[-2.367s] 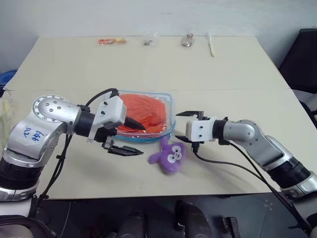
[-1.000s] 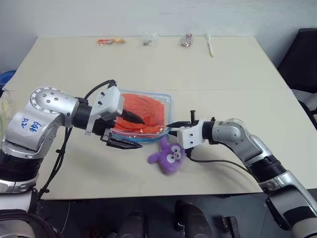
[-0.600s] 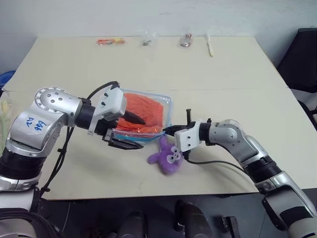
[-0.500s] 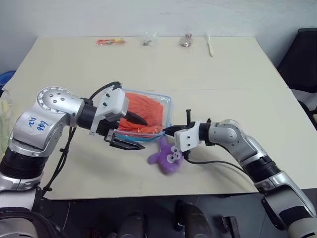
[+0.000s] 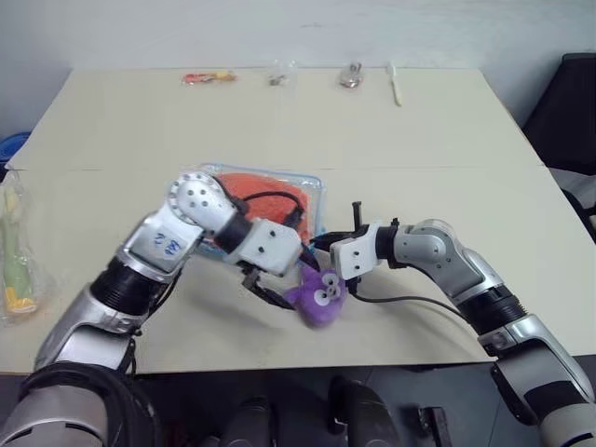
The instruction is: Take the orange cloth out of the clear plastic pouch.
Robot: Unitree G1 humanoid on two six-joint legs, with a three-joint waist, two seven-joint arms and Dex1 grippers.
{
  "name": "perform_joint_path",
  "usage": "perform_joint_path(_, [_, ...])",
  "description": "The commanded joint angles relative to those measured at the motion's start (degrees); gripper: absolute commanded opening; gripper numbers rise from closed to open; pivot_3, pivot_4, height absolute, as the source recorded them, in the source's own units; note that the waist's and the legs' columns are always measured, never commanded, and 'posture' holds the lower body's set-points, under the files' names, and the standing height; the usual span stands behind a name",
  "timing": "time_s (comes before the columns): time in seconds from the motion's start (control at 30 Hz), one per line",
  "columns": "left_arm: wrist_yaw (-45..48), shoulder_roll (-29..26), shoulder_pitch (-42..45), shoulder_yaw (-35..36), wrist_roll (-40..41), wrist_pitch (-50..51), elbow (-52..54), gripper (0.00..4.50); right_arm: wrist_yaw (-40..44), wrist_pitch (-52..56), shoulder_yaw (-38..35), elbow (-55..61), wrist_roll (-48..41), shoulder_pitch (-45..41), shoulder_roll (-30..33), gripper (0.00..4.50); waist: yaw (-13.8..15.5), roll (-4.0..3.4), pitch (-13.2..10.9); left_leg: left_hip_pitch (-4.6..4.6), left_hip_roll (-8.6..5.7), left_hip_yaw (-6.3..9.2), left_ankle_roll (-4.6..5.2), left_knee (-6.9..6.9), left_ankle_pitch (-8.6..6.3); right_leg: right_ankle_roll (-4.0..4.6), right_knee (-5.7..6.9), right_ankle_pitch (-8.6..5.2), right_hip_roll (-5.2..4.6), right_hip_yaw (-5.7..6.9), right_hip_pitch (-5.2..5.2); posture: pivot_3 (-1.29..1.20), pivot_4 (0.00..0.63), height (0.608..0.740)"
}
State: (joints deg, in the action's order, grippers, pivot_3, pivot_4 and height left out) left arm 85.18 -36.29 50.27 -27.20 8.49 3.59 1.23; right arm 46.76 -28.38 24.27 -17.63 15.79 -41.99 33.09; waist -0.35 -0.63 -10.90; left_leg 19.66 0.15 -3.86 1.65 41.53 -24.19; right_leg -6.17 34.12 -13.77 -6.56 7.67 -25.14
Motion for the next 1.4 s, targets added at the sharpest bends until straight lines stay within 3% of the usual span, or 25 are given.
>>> perform_joint_path(0.03, [0.5, 1.7, -0.6, -1.6, -2.0, -3.1, -0.2, 3.76, 0.0, 0.7, -1.9, 3.0, -0.5, 0.3, 0.2, 0.03, 0.0, 0.0, 0.0, 0.01, 0.01, 0.0, 0.0, 0.0, 0.0, 0.0, 0.01, 0.0, 0.0, 0.01, -0.01, 0.0, 0.15, 0.74])
perform_joint_path(0.43, [-5.0, 3.7, -4.9, -3.6, -10.8, -7.9, -2.3, 3.76, -0.3, 0.9, -2.2, 2.7, 0.0, 0.4, 0.7, 0.03, 0.2, 0.0, 0.0, 0.01, -0.01, 0.06, 0.05, 0.05, 0.02, 0.0, 0.06, 0.0, -0.06, 0.0, -0.01, 0.0, 0.15, 0.74])
perform_joint_path(0.57, [-8.8, 5.3, -5.7, -3.1, -13.2, -6.9, -3.3, 2.9, -0.4, 0.7, -2.2, 2.4, 0.1, 0.2, 0.8, 0.0, 0.2, 0.0, 0.0, 0.01, -0.01, 0.09, 0.06, 0.06, 0.03, 0.0, 0.06, 0.0, -0.07, 0.0, 0.0, 0.0, 0.15, 0.74])
perform_joint_path(0.87, [-9.5, 5.2, -7.3, -2.1, -12.6, -6.6, -1.9, 0.07, -0.6, 0.5, -2.2, 2.0, 0.4, 0.3, 0.7, 0.0, 0.2, 0.0, 0.0, -0.01, 0.03, 0.1, 0.07, 0.08, 0.03, 0.0, 0.12, 0.0, -0.09, -0.01, 0.0, 0.0, 0.15, 0.74])
perform_joint_path(1.07, [-6.7, 2.1, -7.4, 0.6, -9.0, -4.0, 0.2, 0.03, 0.4, -0.4, -2.5, 1.2, -0.5, 0.1, 1.4, 0.0, 0.1, 0.0, 0.0, -0.01, 0.06, 0.11, 0.07, 0.08, 0.03, 0.0, 0.13, 0.0, -0.08, -0.02, 0.0, 0.0, 0.15, 0.74])
perform_joint_path(1.4, [-0.4, -11.4, -11.4, 12.3, 3.9, 11.4, 7.6, 0.03, 0.4, -2.7, -3.8, 0.5, -0.9, -0.1, 3.8, 0.0, 0.2, -0.02, 0.0, 0.0, 0.33, 0.18, 0.07, 0.1, 0.03, 0.0, 0.13, 0.0, -0.07, -0.05, -0.03, 0.0, 0.15, 0.74])
